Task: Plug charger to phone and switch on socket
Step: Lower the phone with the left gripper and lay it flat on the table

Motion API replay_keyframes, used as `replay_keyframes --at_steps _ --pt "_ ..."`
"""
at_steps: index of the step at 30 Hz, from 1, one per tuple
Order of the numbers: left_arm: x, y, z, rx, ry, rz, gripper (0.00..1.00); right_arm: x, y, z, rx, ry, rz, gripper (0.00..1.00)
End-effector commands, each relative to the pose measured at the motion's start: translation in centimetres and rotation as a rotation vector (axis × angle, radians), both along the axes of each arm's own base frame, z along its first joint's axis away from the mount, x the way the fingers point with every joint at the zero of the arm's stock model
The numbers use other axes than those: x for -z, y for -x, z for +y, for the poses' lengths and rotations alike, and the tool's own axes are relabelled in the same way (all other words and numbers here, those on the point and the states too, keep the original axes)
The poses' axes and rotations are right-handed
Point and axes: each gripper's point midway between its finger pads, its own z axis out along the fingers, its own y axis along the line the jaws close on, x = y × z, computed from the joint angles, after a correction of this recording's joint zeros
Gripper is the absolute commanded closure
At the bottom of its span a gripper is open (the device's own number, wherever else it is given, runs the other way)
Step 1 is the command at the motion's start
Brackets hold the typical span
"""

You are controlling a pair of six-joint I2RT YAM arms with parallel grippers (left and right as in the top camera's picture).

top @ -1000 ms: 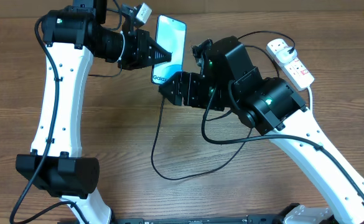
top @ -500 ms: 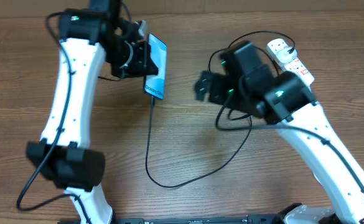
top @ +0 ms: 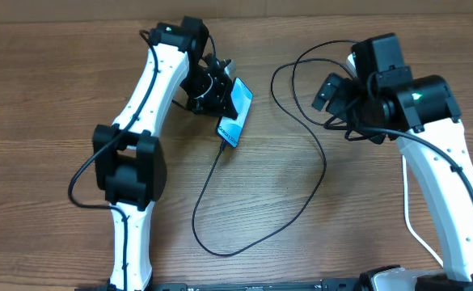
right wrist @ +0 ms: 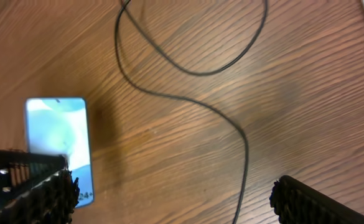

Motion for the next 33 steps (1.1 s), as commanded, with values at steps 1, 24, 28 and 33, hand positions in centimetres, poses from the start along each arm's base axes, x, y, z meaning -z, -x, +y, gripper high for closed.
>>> replay_keyframes --at_steps 1,24,28,33 --pt "1.1 0.1 -1.3 0.054 0.092 0.02 0.96 1.0 -0.5 -0.7 0.015 0.03 0.017 0.0" --pt "6.4 0.0 -0.3 0.084 0.0 0.068 0.96 4.5 -2.7 -0.2 0.019 0.043 0.083 0.0" --pt "6.5 -0.1 -0.4 0.084 0.001 0.061 0.96 4.5 -2.7 -0.2 0.018 0.042 0.082 0.0" --pt "6.5 -0.2 -0.4 0.084 0.002 0.057 0.96 4.6 -2.7 0.0 0.014 0.034 0.084 0.0"
